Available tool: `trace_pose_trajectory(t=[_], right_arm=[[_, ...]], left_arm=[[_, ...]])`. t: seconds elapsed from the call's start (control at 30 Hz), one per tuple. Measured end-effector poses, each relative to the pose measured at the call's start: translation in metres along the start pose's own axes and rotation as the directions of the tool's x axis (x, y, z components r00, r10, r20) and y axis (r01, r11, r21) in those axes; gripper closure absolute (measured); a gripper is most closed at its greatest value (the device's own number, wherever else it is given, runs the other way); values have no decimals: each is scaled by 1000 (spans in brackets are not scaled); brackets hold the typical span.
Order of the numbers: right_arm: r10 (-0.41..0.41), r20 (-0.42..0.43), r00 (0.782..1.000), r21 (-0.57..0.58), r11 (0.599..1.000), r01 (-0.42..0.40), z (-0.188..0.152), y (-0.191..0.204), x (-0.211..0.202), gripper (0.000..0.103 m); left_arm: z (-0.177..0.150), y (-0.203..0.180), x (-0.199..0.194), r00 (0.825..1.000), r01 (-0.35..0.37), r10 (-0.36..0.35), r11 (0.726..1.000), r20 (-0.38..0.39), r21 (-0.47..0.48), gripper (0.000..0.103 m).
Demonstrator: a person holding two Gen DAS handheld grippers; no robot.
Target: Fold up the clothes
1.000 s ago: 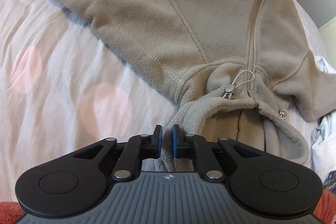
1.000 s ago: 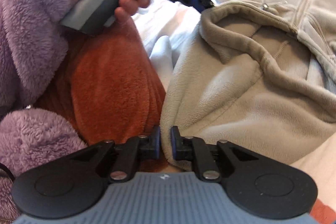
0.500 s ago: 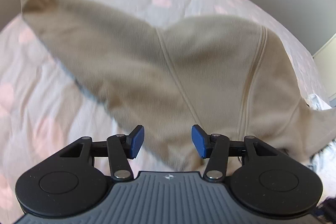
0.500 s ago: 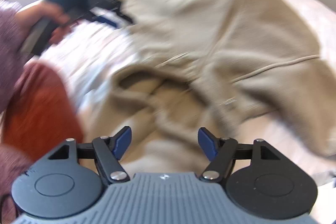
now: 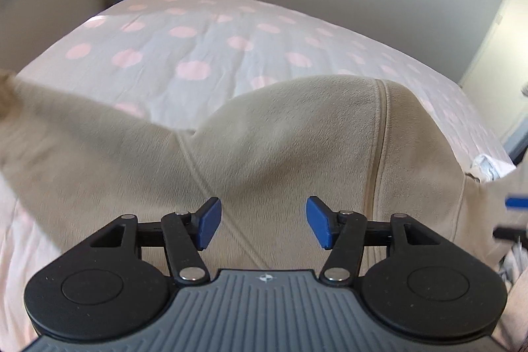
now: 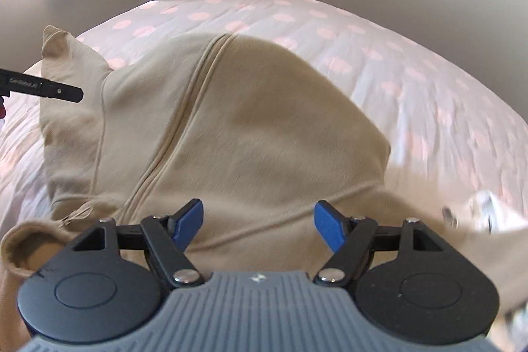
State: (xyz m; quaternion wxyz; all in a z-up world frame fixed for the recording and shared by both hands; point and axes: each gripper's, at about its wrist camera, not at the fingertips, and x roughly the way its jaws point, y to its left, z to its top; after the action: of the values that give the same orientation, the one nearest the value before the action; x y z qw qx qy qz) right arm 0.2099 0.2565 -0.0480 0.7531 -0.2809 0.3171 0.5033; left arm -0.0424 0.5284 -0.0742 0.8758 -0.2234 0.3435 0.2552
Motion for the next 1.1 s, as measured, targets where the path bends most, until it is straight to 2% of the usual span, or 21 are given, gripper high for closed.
trace_pose_trajectory(t=[0.17,0.33,0.5,0.53,0.67,0.83,0.9,0.93,1.0,1.07,1.1], right_arm=[[-24,-12,1000,-74,997,23,34,-21,29,26],[-10,-22,1000,-160,987,6,63,-30,60,22],[32,-24,999,-310,950,-37,96,-33,86,16],[42,-23,999,-341,939,-48,104,-33,90,12],[96,-53,994,-421,900,-110,129,-40,115,10],[207,-83,975,-386,895,-223,147,-49,147,7],[261,-89,961,-357,892,-276,148,-50,159,6],[284,-94,954,-342,891,-299,147,-49,163,7],[334,-106,936,-309,884,-351,144,-46,170,15],[342,-105,934,-289,888,-358,138,-42,167,37],[344,-100,934,-285,889,-358,134,-41,163,44]], left_arm=[[21,14,24,1000,30,-30,992,-6,125,45],[41,18,52,999,35,-32,962,-18,270,39],[61,6,76,999,53,-48,891,-22,452,33],[67,2,82,998,58,-53,876,-25,479,30],[89,-18,108,993,116,-102,819,-56,562,30],[107,-42,142,982,185,-156,746,-102,639,30],[107,-51,156,974,225,-176,728,-141,648,30],[105,-53,161,971,239,-181,729,-156,642,30],[102,-55,169,962,273,-199,738,-188,617,32],[99,-52,168,951,309,-227,751,-212,583,55],[98,-51,168,945,327,-241,757,-223,566,58]])
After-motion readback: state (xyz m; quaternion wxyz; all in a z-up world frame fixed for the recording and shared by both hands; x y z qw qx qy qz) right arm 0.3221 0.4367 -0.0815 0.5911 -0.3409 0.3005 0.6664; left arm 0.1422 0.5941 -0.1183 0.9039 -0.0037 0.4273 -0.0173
